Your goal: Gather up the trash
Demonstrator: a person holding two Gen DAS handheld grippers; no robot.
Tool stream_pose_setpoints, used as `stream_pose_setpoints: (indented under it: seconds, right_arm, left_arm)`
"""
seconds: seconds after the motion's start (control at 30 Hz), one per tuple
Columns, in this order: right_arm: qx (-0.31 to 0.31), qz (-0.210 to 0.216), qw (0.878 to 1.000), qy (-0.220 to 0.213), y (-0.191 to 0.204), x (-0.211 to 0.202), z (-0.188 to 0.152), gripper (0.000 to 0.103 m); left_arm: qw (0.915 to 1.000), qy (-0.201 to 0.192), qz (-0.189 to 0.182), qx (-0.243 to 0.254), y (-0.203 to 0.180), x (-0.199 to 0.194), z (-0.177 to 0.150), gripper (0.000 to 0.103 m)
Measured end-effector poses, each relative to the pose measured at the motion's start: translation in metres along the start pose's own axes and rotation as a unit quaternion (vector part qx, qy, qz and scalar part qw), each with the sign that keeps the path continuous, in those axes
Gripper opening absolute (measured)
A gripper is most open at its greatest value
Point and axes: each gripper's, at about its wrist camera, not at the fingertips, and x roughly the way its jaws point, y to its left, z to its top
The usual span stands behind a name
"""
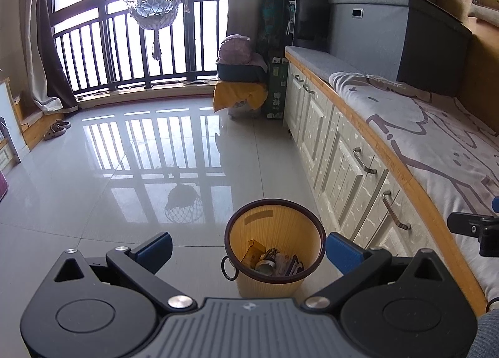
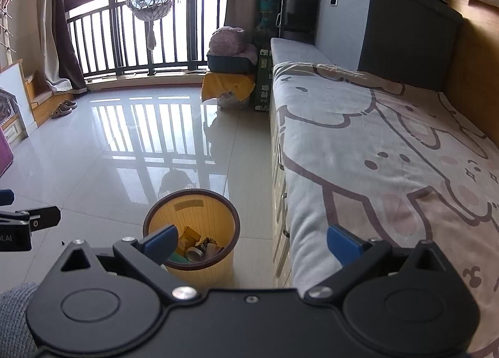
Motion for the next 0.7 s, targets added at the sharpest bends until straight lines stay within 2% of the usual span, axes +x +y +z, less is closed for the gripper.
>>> stream_pose_setpoints:
  seconds: [0.7]
  right_arm:
    - [0.001, 0.000, 1.000, -0.002, -0.0001, -0.0019, 0.0005, 0.103]
  left_arm:
    - [1.0000, -0.001, 0.001, 0.001, -0.0006, -0.0025, 0.0006, 0.103]
